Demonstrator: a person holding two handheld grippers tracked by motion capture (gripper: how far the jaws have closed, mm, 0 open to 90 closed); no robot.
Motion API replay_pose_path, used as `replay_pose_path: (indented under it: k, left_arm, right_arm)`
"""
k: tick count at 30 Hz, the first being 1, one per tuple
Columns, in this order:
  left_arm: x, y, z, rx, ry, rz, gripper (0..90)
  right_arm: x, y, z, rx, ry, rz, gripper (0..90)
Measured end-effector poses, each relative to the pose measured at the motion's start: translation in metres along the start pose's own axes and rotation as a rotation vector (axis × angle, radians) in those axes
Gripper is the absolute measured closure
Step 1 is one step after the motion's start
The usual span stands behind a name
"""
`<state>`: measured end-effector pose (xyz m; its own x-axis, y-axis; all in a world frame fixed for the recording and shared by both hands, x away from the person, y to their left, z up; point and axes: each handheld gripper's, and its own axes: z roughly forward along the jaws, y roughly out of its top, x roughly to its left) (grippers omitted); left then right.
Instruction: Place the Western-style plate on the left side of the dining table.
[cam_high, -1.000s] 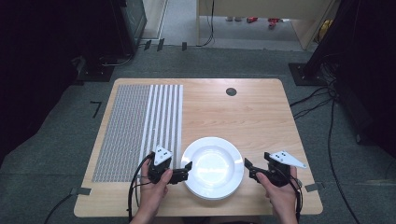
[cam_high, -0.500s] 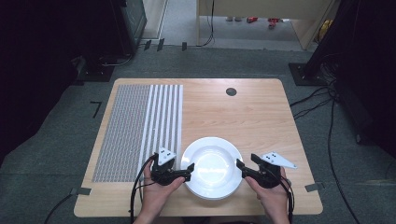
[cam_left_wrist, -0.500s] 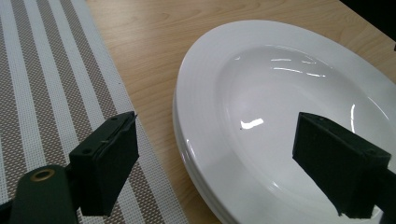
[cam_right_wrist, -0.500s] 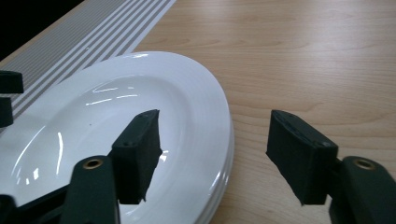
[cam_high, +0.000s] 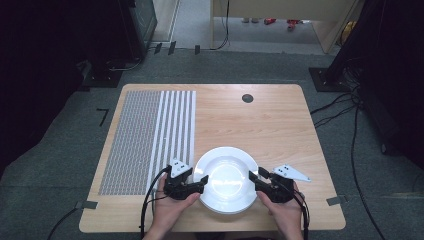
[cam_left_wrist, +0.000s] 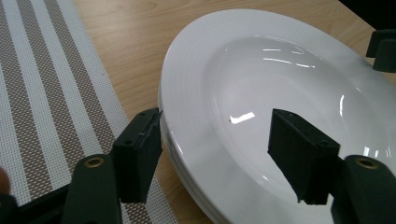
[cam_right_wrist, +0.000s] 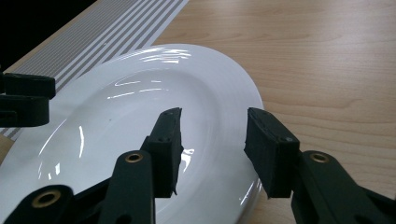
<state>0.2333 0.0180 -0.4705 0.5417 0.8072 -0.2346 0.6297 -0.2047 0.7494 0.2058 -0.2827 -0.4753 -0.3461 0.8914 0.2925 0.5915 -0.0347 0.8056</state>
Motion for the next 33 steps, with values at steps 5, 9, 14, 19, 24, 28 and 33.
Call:
replay_pose_path:
  k: [5, 9, 14, 19, 24, 28, 33]
  left_arm:
    - [0.002, -0.001, 0.0, 0.005, 0.01, 0.003, 47.2]
    - [0.003, -0.002, 0.0, 0.003, 0.011, 0.0, 51.3]
    - [0.004, -0.003, 0.001, 0.012, 0.02, 0.002, 53.6]
    - [0.004, -0.004, 0.001, 0.014, 0.024, 0.003, 55.0]
    - [0.006, -0.005, 0.003, 0.019, 0.022, 0.005, 55.3]
    - [0.006, -0.005, 0.002, 0.018, 0.017, 0.002, 55.6]
    - [0.007, -0.005, 0.002, 0.02, 0.017, 0.004, 56.0]
  right_arm:
    - [-0.005, -0.004, 0.003, 0.004, 0.033, 0.046, 66.0]
    - [-0.006, -0.006, 0.003, -0.004, 0.005, 0.043, 69.0]
    - [-0.005, -0.007, 0.005, -0.01, -0.002, 0.022, 70.6]
    - [-0.007, -0.009, 0.002, -0.042, -0.042, 0.046, 70.9]
    - [-0.012, -0.009, 0.001, -0.057, -0.041, 0.073, 74.3]
    - [-0.015, -0.011, 0.002, -0.057, -0.004, 0.127, 77.8]
    - [-0.02, -0.013, 0.001, -0.06, -0.071, 0.128, 75.7]
